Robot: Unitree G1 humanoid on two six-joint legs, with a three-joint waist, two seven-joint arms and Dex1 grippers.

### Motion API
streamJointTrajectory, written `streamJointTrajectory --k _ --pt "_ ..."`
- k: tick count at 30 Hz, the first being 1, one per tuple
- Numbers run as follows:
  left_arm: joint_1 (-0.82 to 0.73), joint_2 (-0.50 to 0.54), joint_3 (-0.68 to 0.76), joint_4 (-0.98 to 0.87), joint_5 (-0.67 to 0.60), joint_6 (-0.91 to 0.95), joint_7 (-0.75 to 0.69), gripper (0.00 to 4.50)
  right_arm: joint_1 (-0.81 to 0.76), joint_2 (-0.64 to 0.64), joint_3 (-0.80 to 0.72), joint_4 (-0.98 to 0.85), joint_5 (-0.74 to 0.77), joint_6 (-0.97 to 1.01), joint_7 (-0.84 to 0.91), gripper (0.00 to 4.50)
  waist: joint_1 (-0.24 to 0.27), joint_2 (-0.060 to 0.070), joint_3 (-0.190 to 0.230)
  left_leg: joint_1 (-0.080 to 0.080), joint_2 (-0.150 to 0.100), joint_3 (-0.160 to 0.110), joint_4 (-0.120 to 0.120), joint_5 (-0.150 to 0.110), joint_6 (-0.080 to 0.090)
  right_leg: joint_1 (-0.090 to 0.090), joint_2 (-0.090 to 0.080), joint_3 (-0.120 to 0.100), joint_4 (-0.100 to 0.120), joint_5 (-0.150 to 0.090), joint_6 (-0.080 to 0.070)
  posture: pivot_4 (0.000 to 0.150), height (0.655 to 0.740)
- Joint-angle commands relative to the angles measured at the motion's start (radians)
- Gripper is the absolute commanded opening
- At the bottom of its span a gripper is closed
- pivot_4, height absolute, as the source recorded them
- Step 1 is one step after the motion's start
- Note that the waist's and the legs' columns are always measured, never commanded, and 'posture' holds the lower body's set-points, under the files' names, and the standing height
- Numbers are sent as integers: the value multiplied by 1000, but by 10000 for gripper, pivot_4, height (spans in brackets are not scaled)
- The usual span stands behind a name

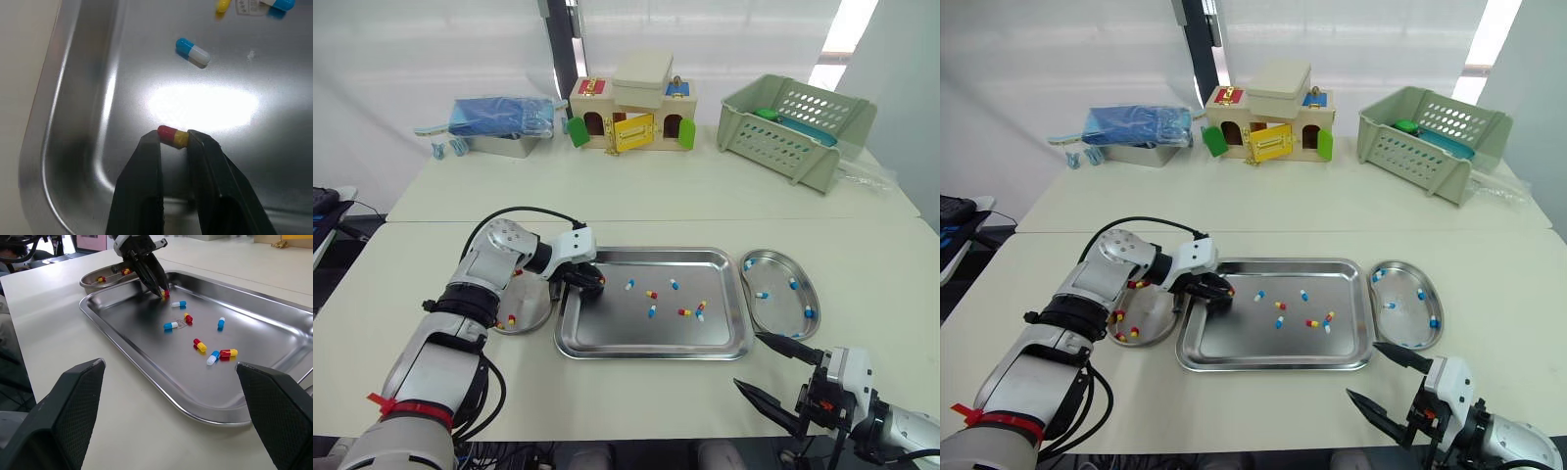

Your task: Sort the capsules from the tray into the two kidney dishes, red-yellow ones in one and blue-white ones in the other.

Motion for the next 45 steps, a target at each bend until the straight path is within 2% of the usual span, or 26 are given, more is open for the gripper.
streamJointTrajectory --k 1,6,10,13,19,23,31,32,38,42,45 --pt "58 97 108 -223 -76 114 3 7543 12 -26 -12 -40 25 -17 38 45000 -3 0 0 0 0 0 0 0 0 0 0 0 0 0 0 1500 7400" --pt "239 234 275 -505 -160 341 77 7543 -14 -72 -7 -22 37 -25 110 45000 -2 0 0 0 1 -1 0 0 0 1 0 0 0 0 0 1500 7400" --pt "420 316 430 -634 -204 478 160 7543 -82 -94 6 13 49 -13 151 45000 -3 0 0 1 1 -1 0 0 0 1 0 1 0 0 0 1500 7400" --pt "529 336 505 -689 -226 526 210 7543 -125 -100 19 46 59 -7 175 45000 3 0 0 1 1 -1 0 0 0 1 1 0 0 0 0 1500 7400" --pt "596 316 525 -750 -276 576 267 7543 -167 -97 31 112 52 -26 227 45000 25 -1 0 0 1 -1 0 0 0 2 0 0 -1 0 0 1500 7400" --pt "595 320 511 -749 -293 580 292 16951 -172 -94 27 137 50 -39 245 45000 22 -1 0 1 1 0 0 0 0 1 0 0 -1 0 0 1500 7400" --pt "590 332 485 -710 -306 558 304 42862 -142 -74 5 171 42 -80 241 45000 21 -1 0 1 1 0 0 0 0 1 1 0 0 0 0 1500 7400" --pt "588 330 486 -709 -309 558 307 44594 -140 -75 -3 177 43 -84 240 45000 21 -1 0 1 1 0 0 0 0 1 1 0 0 0 0 1500 7400" --pt "685 323 608 -757 -353 571 355 44594 -177 -106 -146 223 105 -8 170 45000 14 -1 0 1 1 0 -1 0 0 1 1 1 0 0 0 1500 7400" --pt "835 283 806 -797 -386 530 397 44594 -260 -176 -275 347 131 72 123 45000 8 -1 0 1 2 1 -1 0 0 0 1 2 0 0 -1 1500 7400" --pt "960 254 954 -775 -383 472 412 44594 -320 -249 -312 501 94 84 147 45000 7 -1 0 1 2 1 -1 0 0 0 1 2 -1 0 -1 1500 7400"
